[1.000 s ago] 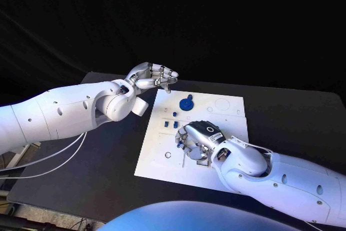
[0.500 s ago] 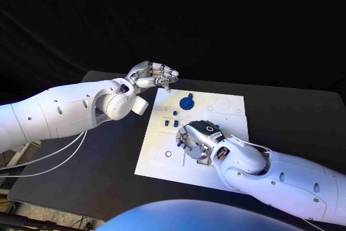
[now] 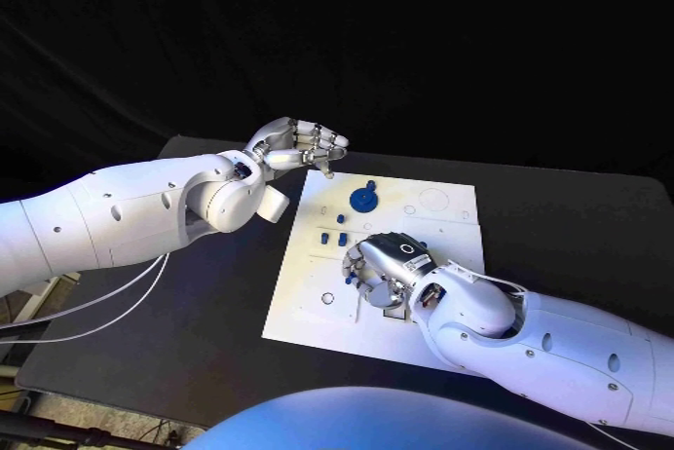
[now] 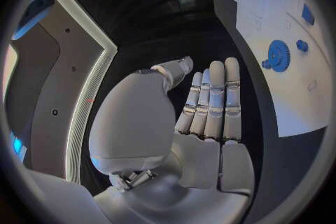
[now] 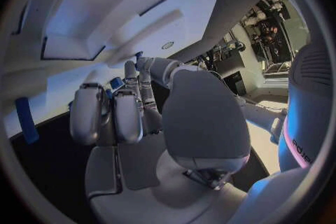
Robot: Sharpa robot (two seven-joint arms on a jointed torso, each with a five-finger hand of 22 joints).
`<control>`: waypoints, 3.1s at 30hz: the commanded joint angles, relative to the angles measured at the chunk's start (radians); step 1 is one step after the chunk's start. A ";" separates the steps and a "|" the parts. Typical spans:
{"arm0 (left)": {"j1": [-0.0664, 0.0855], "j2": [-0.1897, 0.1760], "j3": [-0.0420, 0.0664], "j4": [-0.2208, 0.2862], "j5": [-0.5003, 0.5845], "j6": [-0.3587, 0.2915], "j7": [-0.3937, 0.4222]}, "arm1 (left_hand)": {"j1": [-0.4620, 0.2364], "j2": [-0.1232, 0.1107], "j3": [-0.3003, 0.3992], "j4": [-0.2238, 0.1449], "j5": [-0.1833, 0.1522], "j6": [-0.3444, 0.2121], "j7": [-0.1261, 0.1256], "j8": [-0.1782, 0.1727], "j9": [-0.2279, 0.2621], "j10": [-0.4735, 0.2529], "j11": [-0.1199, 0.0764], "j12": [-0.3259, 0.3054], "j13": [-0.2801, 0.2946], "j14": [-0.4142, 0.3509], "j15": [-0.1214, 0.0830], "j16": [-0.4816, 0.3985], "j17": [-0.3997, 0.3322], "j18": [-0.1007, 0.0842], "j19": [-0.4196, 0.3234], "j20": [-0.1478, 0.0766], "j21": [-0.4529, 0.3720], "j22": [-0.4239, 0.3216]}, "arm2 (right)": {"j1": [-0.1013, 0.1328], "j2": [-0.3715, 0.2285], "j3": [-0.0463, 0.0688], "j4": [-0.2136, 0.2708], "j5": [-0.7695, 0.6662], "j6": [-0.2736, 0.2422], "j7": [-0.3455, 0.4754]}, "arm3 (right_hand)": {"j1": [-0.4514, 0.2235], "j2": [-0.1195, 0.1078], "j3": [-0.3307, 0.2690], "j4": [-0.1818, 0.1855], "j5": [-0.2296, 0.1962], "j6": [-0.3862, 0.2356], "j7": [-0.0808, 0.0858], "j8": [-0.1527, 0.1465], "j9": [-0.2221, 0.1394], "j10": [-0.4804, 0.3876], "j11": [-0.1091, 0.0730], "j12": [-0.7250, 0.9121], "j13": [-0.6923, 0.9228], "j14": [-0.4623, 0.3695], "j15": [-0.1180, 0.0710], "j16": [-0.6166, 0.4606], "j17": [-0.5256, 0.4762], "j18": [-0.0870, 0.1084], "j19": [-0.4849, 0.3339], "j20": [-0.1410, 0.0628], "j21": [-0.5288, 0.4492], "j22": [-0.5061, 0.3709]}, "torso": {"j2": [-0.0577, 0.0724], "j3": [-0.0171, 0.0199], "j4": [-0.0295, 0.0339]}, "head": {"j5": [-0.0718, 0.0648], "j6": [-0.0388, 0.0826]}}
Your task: Assemble the parts on the task board
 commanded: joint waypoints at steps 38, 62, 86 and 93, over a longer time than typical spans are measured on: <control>0.001 -0.004 0.001 0.004 -0.004 0.016 -0.001 | -0.001 0.010 -0.004 -0.001 0.005 -0.011 0.001 -0.004 -0.001 -0.010 0.003 0.002 0.000 -0.008 0.000 -0.008 -0.002 0.013 0.000 0.007 -0.008 -0.002 | -0.004 -0.003 -0.007 0.011 0.040 0.014 0.020 | -0.017 -0.002 0.009 -0.022 0.004 -0.062 0.022 -0.056 -0.015 -0.015 -0.002 -0.026 0.001 0.022 0.014 0.002 -0.005 -0.005 -0.003 0.008 -0.025 0.111 | 0.000 0.0002 -0.0003 | -0.004 -0.006; 0.001 -0.008 0.001 0.003 0.000 0.006 0.007 | -0.014 0.011 -0.015 0.007 0.004 -0.013 0.002 -0.003 -0.001 -0.013 0.004 0.007 0.001 -0.007 0.002 -0.007 -0.002 0.013 -0.001 0.010 -0.015 -0.006 | 0.021 -0.095 -0.002 0.090 0.016 -0.064 -0.011 | -0.029 -0.028 0.025 -0.034 0.004 -0.128 0.024 -0.116 -0.034 -0.094 0.013 -0.055 -0.013 0.019 0.026 0.002 -0.009 -0.003 -0.007 0.020 -0.038 0.110 | -0.002 0.0000 -0.0016 | -0.014 0.003; 0.001 -0.007 0.001 0.000 0.001 0.015 0.004 | -0.007 0.012 -0.015 0.002 0.004 -0.014 0.001 -0.002 -0.001 -0.014 0.003 0.010 0.001 -0.008 0.001 -0.007 -0.002 0.014 0.001 0.009 -0.016 -0.007 | 0.173 -0.287 0.012 0.077 0.093 0.169 -0.005 | -0.019 -0.053 -0.022 -0.053 0.007 -0.182 0.011 -0.177 -0.057 -0.238 0.048 -0.098 -0.076 -0.004 0.055 -0.030 -0.064 0.022 -0.066 0.046 -0.166 0.058 | 0.001 0.0015 -0.0001 | -0.054 0.024; 0.001 -0.007 0.000 0.000 0.001 0.018 0.003 | -0.006 0.013 -0.015 0.002 0.004 -0.014 0.001 -0.002 -0.001 -0.015 0.003 0.010 0.001 -0.008 0.001 -0.007 -0.002 0.014 0.001 0.009 -0.016 -0.007 | 0.174 -0.272 0.010 0.058 0.110 0.214 0.002 | -0.021 -0.040 -0.017 -0.043 0.008 -0.165 0.022 -0.177 -0.061 -0.208 0.043 -0.073 -0.080 -0.001 0.051 -0.029 -0.066 0.020 -0.057 0.044 -0.157 0.062 | -0.001 0.0000 -0.0016 | -0.055 0.023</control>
